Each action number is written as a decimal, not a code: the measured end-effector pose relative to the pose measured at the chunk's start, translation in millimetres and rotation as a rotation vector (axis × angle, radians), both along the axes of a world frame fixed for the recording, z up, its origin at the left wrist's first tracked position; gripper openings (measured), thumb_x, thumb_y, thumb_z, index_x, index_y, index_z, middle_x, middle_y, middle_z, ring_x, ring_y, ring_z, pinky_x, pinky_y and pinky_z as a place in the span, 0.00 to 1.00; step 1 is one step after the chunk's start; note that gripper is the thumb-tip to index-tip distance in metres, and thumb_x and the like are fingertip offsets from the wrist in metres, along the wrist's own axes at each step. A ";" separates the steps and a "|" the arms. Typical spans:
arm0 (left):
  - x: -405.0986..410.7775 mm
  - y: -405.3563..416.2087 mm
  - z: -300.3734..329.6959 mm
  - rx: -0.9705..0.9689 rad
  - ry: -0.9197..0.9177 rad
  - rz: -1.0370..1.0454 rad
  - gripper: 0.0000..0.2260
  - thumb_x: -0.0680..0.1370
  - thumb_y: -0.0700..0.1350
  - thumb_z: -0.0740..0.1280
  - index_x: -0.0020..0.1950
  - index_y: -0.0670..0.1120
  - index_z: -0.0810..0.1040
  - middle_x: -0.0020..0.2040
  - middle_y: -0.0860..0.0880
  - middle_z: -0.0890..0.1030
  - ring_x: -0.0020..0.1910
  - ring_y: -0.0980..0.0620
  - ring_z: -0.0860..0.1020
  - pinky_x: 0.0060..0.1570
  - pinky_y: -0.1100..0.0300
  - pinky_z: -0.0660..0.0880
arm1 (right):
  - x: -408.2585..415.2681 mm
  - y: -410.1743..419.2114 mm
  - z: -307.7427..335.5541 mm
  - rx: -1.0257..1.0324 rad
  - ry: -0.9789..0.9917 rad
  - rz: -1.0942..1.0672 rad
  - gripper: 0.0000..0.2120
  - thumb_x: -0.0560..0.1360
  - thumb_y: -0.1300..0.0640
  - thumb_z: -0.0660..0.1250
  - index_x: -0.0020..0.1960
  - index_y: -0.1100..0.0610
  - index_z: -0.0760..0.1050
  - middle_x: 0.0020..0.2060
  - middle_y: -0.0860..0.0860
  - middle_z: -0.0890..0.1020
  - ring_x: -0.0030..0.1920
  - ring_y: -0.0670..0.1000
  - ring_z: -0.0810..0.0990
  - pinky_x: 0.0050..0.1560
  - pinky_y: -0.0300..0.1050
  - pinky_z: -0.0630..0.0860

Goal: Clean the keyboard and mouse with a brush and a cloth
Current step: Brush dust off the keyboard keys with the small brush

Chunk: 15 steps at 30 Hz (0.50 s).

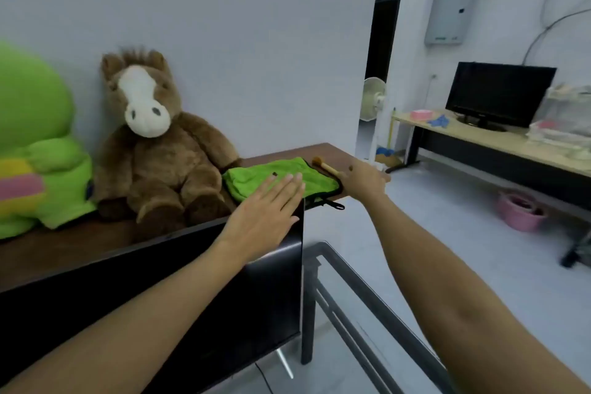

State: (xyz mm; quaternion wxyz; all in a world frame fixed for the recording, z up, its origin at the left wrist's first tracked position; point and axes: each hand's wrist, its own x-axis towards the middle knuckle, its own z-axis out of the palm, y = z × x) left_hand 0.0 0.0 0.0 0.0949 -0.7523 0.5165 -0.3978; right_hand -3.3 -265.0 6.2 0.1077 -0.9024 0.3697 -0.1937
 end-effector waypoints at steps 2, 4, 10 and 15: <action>6.3 -1.0 0.2 -0.003 -0.017 0.009 0.25 0.81 0.49 0.50 0.74 0.37 0.64 0.75 0.39 0.64 0.73 0.42 0.65 0.73 0.45 0.55 | 0.8 -2.7 -2.0 -0.042 0.011 -0.013 0.15 0.73 0.46 0.56 0.44 0.54 0.78 0.40 0.51 0.80 0.41 0.55 0.74 0.49 0.50 0.68; 9.9 -0.7 -5.9 -0.016 -0.054 -0.010 0.23 0.81 0.46 0.51 0.74 0.37 0.64 0.74 0.39 0.65 0.73 0.42 0.66 0.73 0.46 0.56 | 1.4 -1.4 -5.2 -0.057 -0.008 -0.031 0.14 0.73 0.48 0.58 0.42 0.53 0.80 0.38 0.51 0.78 0.41 0.55 0.73 0.47 0.49 0.65; 8.6 -0.8 -6.5 0.009 -0.072 0.011 0.24 0.80 0.45 0.57 0.74 0.37 0.63 0.74 0.39 0.65 0.73 0.43 0.66 0.73 0.46 0.57 | 7.6 4.8 -14.1 -0.046 -0.191 -0.041 0.10 0.76 0.57 0.59 0.46 0.56 0.80 0.44 0.55 0.83 0.49 0.58 0.78 0.48 0.48 0.65; -9.3 12.8 6.7 -0.083 0.079 -0.006 0.24 0.80 0.49 0.55 0.72 0.38 0.67 0.73 0.40 0.68 0.72 0.43 0.68 0.72 0.44 0.59 | -18.0 36.1 3.8 0.223 -0.583 0.039 0.12 0.80 0.54 0.59 0.53 0.62 0.76 0.44 0.56 0.80 0.49 0.54 0.74 0.46 0.48 0.71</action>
